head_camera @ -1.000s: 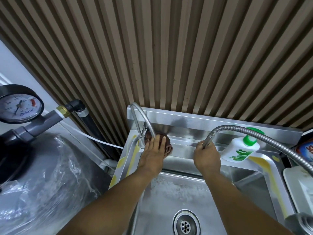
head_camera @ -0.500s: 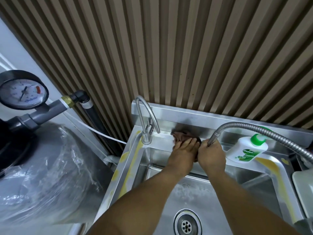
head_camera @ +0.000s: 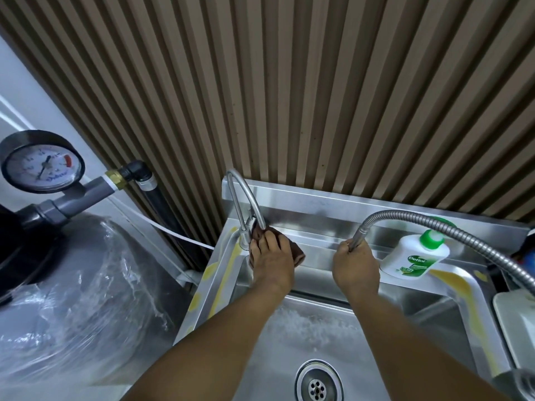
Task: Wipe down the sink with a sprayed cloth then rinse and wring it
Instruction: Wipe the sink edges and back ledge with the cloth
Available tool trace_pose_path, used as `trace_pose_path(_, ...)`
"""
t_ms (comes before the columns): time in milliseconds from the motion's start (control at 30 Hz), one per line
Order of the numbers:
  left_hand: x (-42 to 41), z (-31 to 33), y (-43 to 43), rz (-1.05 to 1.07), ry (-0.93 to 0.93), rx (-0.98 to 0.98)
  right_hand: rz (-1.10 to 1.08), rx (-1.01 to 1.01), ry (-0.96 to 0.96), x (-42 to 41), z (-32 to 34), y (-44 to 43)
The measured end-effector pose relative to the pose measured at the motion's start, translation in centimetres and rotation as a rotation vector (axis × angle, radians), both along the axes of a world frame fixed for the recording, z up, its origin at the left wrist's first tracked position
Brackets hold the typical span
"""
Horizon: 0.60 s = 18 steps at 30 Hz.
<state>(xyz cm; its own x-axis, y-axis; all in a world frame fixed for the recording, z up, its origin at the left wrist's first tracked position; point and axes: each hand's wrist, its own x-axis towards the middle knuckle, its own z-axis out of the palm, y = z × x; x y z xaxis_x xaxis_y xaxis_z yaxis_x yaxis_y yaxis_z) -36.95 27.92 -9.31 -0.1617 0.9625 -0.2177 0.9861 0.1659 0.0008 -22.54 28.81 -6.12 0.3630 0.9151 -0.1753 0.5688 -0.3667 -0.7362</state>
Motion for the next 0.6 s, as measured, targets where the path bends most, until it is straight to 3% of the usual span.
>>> trace_pose_path(267,0.9,-1.3,-0.4,0.036,-0.057,0.172,-0.010,-0.021,-0.012,0.0,-0.1,0.1)
trace_pose_path(400,2.3,-3.4,-1.5,-0.217,-0.156,0.327,-0.020,-0.020,-0.011,0.0,-0.3,0.2)
trace_pose_path(500,1.9,-2.7,-1.7,-0.353,-0.200,0.277,-0.018,-0.018,-0.011,0.0,-0.4,0.3)
trace_pose_path(600,0.1,-1.3,-1.3,-0.200,-0.156,0.114,-0.025,-0.019,-0.019,-0.1,-0.2,0.2)
